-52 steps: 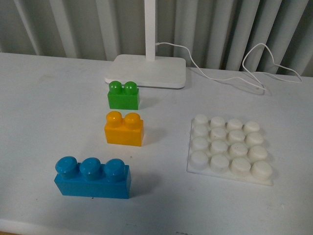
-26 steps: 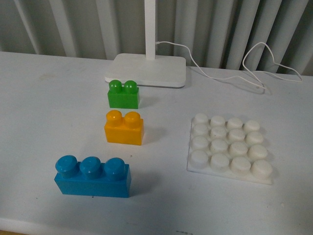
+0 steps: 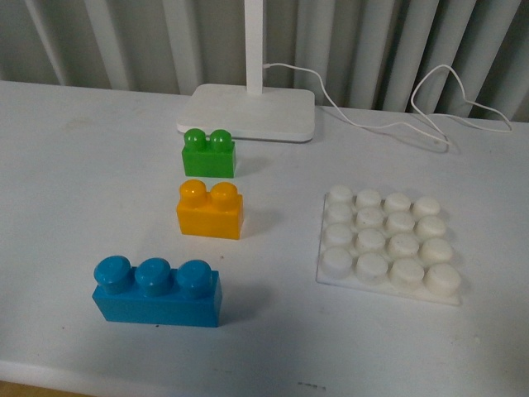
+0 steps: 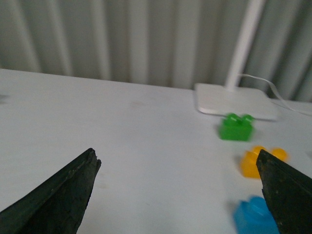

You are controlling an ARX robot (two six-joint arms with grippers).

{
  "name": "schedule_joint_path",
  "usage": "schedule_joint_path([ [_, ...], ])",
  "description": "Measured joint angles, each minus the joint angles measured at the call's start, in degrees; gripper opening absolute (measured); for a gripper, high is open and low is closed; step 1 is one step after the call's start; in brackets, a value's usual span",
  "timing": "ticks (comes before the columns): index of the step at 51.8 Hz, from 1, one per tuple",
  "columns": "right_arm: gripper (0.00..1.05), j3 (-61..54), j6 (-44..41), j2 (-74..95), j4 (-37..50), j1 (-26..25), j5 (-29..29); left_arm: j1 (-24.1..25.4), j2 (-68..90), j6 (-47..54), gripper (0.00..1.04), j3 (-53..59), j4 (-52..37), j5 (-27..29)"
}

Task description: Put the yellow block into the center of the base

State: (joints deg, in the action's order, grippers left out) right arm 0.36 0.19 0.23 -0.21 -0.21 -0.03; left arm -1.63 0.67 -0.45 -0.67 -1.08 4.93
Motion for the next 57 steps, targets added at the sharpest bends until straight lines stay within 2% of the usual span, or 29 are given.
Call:
schedule_joint_path([
  [2,0.95,0.0,0.0,0.0,0.0,0.0,0.0,-3.0,1.3,-0.3,0.98,0.0,-2.3,7.8],
  [5,0.95,0.0,0.0,0.0,0.0,0.0,0.0,-6.8,3.2,-0.2,0.98,-0.1,-3.6,14.7],
  [8,0.95,0.0,0.0,0.0,0.0,0.0,0.0,-9.0,5.9,0.0,0.98,-0.5,-4.0,15.8],
  [15,0.95,0.0,0.0,0.0,0.0,0.0,0.0,-9.8,16.3,3.3,0.98,-4.7,-7.5,5.1],
  [24,0.95,0.0,0.0,0.0,0.0,0.0,0.0,-8.8,30.0,14.0,0.98,-12.0,-10.4,-10.7],
  [36,0.95,0.0,0.0,0.0,0.0,0.0,0.0,-9.7,46.3,34.5,0.98,-26.6,0.2,-26.3],
  [44,0.95,0.0,0.0,0.0,0.0,0.0,0.0,-9.8,59.0,51.5,0.98,-40.7,14.6,-29.9],
  [57,0.95,0.0,0.0,0.0,0.0,0.0,0.0,-9.0,75.2,70.8,0.98,-60.7,36.5,-29.5],
])
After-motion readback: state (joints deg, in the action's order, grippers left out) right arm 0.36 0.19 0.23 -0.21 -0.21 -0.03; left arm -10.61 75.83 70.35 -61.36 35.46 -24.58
